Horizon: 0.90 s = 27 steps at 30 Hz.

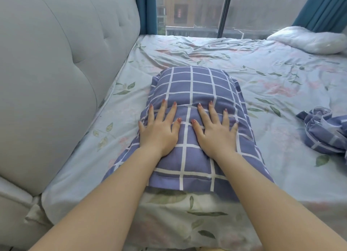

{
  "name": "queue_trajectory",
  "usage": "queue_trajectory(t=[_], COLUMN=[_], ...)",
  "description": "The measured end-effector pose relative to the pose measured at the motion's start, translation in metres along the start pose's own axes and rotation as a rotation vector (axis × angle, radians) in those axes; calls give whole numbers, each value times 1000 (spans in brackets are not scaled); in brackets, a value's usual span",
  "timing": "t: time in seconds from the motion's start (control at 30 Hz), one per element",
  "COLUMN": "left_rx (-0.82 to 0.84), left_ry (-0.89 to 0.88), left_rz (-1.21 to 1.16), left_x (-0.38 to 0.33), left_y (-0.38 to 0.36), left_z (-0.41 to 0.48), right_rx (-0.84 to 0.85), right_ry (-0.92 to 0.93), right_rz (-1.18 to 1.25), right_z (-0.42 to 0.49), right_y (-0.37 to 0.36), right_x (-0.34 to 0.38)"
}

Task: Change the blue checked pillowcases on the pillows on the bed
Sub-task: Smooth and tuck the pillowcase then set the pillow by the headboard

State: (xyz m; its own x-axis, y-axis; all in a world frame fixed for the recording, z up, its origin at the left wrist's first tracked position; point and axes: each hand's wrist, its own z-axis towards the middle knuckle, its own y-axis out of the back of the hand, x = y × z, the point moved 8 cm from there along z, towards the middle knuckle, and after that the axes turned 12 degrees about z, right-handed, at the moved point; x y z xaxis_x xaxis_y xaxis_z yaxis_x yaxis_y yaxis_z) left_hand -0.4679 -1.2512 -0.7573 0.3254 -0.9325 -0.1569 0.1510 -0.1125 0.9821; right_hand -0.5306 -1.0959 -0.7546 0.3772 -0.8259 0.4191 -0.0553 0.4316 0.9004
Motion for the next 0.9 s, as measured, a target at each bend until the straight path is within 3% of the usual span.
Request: queue_trajectory(t=[0.17,0.4,0.9], left_rx=[185,193,132], left_ry=[85,139,31], left_rz=[13,127,183], left_x=[-11,-12,-19], left_y=[-30,-53,-44], left_z=[53,92,-6], right_rx=[88,68,146], right_ry=[-120,-112,-28], right_rz=[79,7,-35], right_z=[39,75,-13], right_y=[-34,-51,-38], right_x=[-25,-30,-24])
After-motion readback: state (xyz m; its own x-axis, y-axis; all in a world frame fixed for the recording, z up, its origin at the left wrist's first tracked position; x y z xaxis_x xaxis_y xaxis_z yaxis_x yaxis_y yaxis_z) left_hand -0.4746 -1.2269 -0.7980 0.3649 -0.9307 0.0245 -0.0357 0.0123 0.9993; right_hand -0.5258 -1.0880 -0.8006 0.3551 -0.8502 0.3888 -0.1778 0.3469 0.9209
